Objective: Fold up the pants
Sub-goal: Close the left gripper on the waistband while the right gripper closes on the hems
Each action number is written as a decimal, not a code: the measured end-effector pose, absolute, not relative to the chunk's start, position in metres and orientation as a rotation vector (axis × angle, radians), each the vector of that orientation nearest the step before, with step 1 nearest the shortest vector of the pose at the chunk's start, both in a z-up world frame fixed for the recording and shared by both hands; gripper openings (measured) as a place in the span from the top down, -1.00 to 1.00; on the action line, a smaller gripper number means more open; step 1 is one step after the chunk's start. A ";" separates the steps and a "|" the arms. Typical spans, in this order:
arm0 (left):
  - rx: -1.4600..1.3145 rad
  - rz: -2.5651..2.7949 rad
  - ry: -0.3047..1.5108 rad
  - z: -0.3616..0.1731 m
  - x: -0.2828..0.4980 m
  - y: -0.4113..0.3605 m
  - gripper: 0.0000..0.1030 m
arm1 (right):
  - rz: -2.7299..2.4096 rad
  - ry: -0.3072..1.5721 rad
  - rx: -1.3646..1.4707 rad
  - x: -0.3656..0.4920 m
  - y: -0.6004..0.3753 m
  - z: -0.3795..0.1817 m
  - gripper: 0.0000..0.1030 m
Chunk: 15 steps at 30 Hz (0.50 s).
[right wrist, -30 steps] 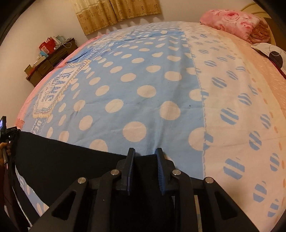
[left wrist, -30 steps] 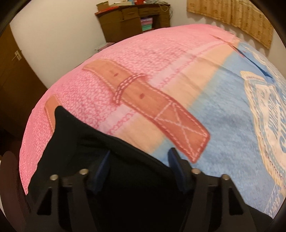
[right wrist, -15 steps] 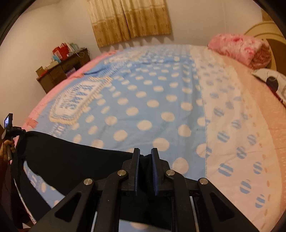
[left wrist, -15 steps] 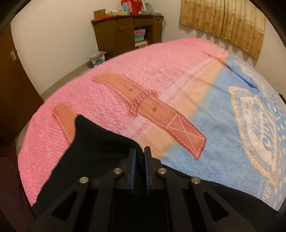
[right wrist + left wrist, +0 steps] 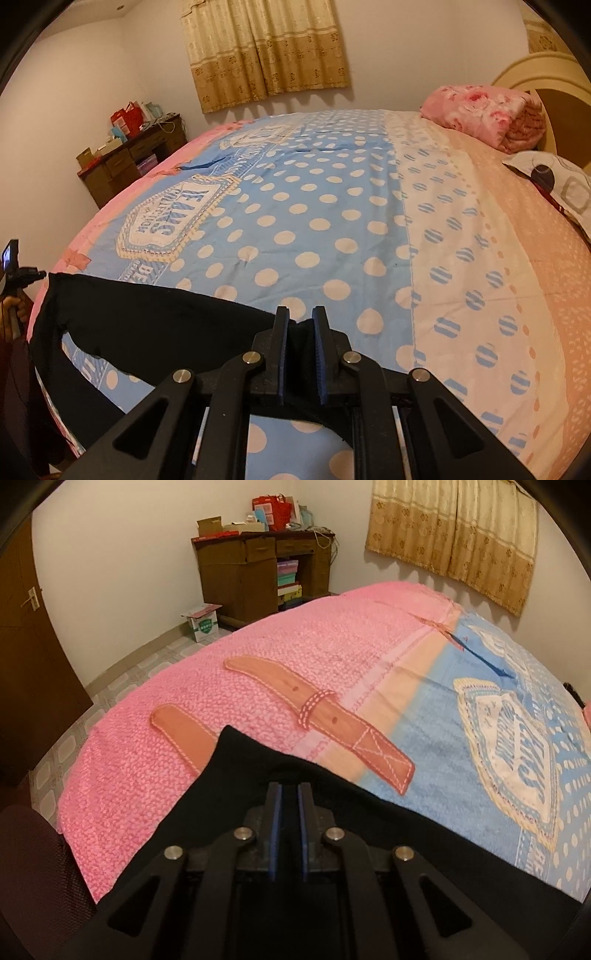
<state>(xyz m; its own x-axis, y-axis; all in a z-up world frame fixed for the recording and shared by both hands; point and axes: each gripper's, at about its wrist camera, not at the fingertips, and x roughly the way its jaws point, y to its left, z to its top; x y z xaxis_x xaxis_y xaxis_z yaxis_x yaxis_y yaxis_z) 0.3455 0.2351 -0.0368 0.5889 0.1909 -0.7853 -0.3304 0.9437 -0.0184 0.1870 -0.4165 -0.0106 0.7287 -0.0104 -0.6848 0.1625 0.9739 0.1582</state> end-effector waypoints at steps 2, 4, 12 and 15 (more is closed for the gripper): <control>-0.125 0.302 0.904 -0.037 0.347 0.234 0.80 | -0.101 0.743 0.248 0.185 -0.422 -0.012 0.75; -0.074 0.290 0.915 -0.039 0.350 0.229 0.79 | -0.113 0.741 0.265 0.184 -0.429 -0.015 0.75; -0.038 0.260 0.966 -0.062 0.365 0.215 0.02 | -0.110 0.737 0.405 0.190 -0.464 -0.033 0.64; -0.046 0.248 0.986 -0.070 0.370 0.212 0.01 | -0.105 0.770 0.414 0.200 -0.469 -0.041 0.53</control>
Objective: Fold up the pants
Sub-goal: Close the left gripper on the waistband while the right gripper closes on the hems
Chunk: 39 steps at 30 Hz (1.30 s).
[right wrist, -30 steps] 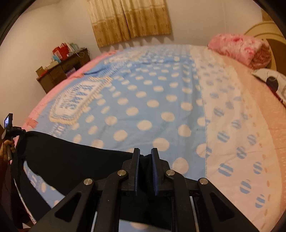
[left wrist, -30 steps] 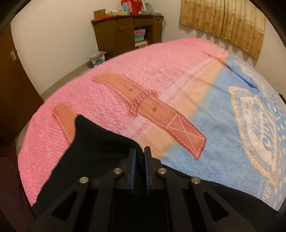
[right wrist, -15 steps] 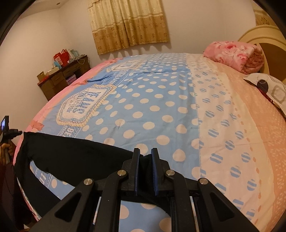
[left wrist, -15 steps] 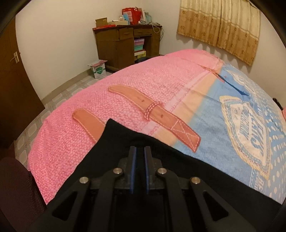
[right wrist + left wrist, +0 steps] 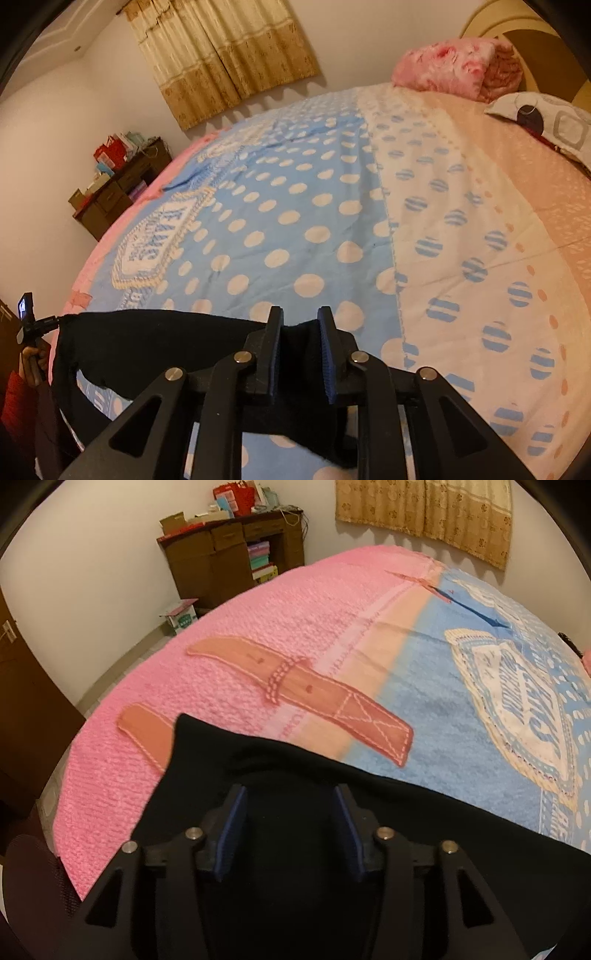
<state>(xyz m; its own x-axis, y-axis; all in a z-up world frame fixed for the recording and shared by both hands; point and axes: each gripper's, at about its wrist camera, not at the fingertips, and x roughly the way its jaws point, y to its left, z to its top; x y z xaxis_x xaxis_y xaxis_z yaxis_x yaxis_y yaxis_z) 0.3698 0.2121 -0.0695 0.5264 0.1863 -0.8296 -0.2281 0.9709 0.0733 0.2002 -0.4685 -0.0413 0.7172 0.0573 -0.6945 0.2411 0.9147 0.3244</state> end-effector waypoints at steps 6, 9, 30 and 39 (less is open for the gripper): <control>-0.029 0.253 0.991 -0.074 0.373 0.206 0.01 | -0.066 0.838 0.304 0.204 -0.452 -0.053 0.56; -0.044 0.251 0.995 -0.076 0.374 0.206 0.01 | -0.059 0.825 0.257 0.193 -0.442 -0.045 0.59; -0.240 0.276 0.900 -0.037 0.352 0.282 -0.43 | -0.042 0.742 0.222 0.076 -0.391 -0.030 0.69; -0.286 0.422 1.031 -0.076 0.403 0.255 -0.44 | -0.071 0.782 0.254 0.072 -0.397 -0.056 0.69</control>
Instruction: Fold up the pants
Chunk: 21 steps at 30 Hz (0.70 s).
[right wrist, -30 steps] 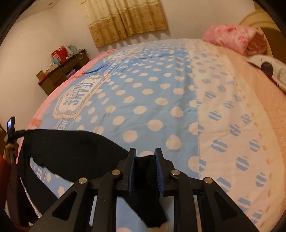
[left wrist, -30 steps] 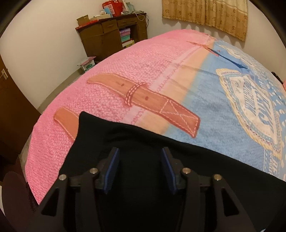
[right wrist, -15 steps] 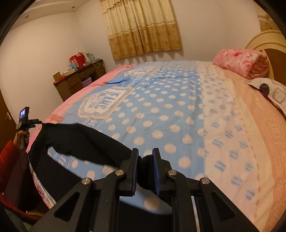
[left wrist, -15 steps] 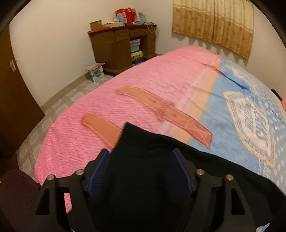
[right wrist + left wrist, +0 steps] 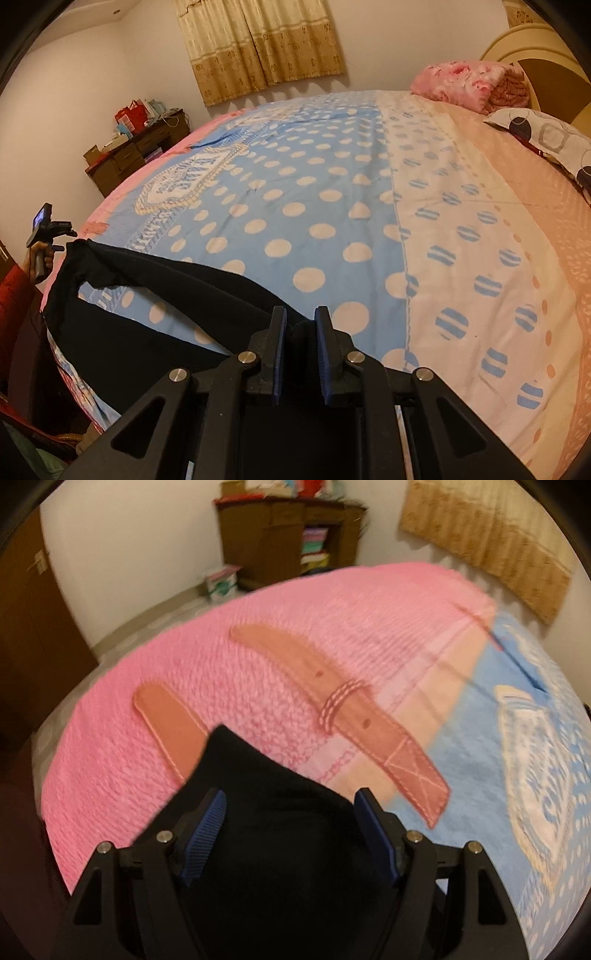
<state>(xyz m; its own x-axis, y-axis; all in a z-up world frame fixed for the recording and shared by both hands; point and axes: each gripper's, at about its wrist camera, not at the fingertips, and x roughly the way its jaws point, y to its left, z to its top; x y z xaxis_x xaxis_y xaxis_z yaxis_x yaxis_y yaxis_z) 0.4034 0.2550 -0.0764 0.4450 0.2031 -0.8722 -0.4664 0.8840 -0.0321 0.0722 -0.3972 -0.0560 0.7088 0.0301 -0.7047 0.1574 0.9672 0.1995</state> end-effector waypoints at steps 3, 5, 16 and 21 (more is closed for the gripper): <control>-0.321 0.456 1.040 -0.086 0.410 0.253 -0.44 | -0.070 0.800 0.252 0.073 -0.398 -0.061 0.69; -0.334 0.476 1.039 -0.089 0.416 0.252 -0.44 | -0.072 0.809 0.258 0.073 -0.400 -0.063 0.69; -0.259 0.560 1.012 -0.099 0.425 0.237 0.05 | -0.091 0.829 0.270 0.077 -0.403 -0.071 0.68; -0.366 0.425 0.965 -0.092 0.405 0.263 0.81 | -0.102 0.821 0.263 0.081 -0.405 -0.069 0.69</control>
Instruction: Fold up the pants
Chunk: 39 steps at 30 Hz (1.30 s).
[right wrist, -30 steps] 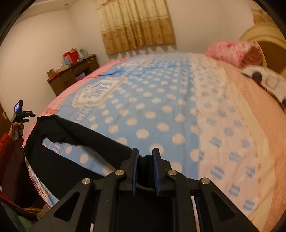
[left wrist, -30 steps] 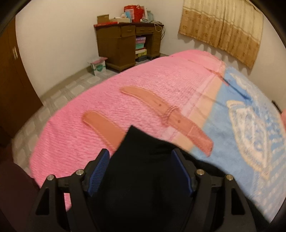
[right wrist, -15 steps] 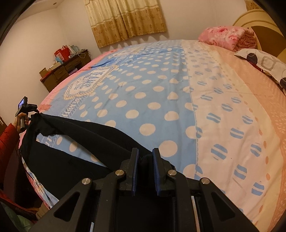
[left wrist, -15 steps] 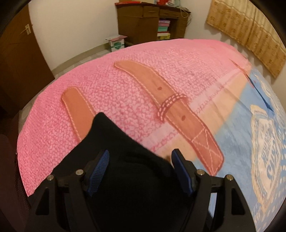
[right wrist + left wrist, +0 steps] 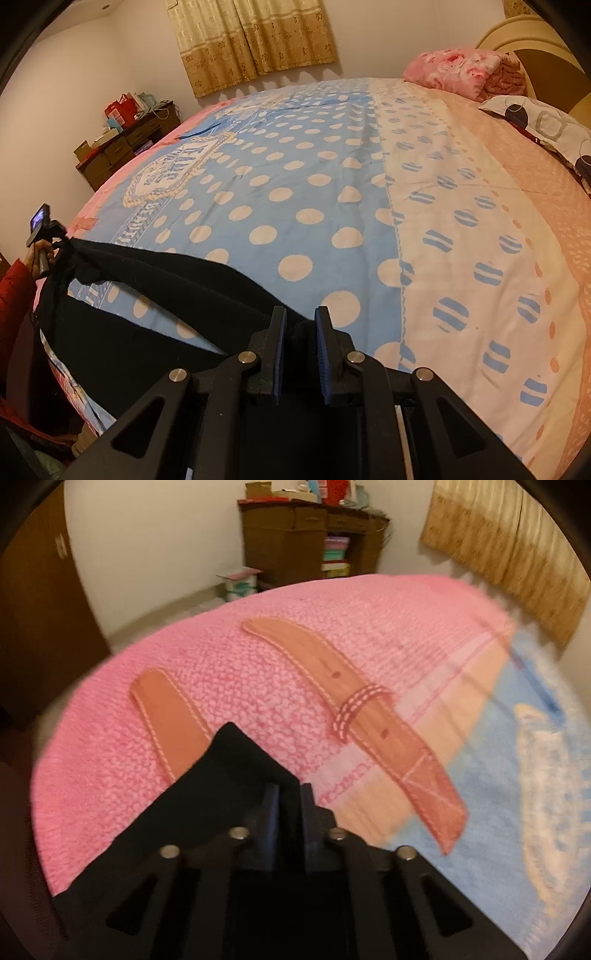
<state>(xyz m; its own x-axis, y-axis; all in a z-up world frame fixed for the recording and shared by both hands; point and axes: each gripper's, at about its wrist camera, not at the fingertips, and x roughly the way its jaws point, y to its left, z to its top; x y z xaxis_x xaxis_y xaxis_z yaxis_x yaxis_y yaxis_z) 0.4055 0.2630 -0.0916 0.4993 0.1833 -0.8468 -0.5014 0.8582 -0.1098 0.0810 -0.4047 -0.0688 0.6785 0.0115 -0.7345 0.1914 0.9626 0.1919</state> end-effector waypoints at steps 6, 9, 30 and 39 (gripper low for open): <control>-0.432 0.339 0.891 -0.059 0.368 0.285 0.84 | -0.128 0.779 0.269 0.090 -0.411 -0.058 0.68; -0.444 0.301 0.830 -0.030 0.341 0.294 0.84 | -0.126 0.747 0.274 0.089 -0.410 -0.048 0.68; -0.353 0.200 0.904 -0.036 0.334 0.283 -0.03 | -0.157 0.674 0.337 0.044 -0.414 -0.042 0.68; -0.436 0.294 1.021 -0.091 0.390 0.262 -0.05 | -0.202 0.691 0.454 0.048 -0.429 -0.060 0.67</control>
